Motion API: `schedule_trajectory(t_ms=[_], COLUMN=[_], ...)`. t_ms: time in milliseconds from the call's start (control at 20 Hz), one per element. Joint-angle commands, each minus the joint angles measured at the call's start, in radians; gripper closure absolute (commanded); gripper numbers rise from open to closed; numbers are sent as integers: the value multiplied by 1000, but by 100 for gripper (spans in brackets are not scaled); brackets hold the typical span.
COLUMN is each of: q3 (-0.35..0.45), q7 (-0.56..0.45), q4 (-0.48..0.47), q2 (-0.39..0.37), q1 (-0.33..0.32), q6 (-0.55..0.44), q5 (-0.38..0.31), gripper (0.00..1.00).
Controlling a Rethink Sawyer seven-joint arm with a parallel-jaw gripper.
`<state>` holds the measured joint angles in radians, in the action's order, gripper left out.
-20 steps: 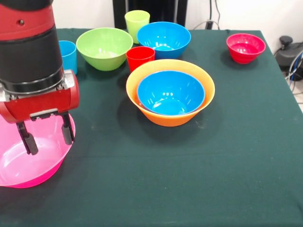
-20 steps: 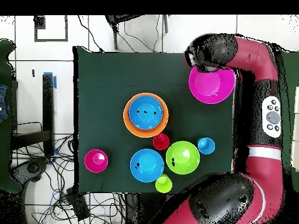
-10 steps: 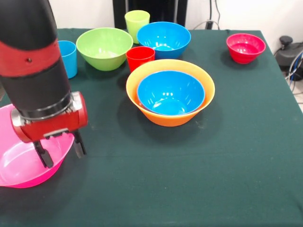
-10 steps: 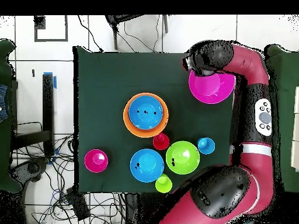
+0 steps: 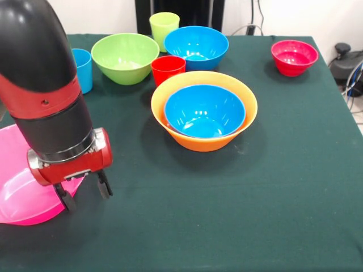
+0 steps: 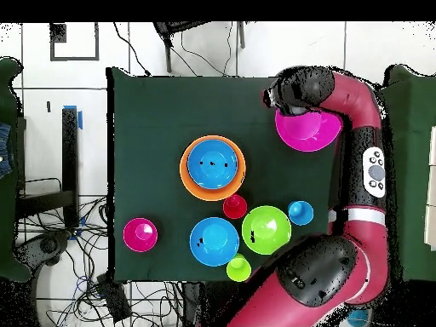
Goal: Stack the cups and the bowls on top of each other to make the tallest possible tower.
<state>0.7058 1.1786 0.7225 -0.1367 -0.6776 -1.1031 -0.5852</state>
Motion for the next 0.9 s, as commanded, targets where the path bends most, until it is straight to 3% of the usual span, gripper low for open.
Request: schedule_trajectory(t_ms=[50,300,550,900], q3=[54,71,44,2], q7=[-412,-447,-430,-411], q4=[-123,-199,-173,-167], q2=[46,76,50,-7], q1=[34,53,59,72], q6=[-138,-159,-142,-197], q5=[-41,-67,-64,-74], gripper=[0,0,0,0])
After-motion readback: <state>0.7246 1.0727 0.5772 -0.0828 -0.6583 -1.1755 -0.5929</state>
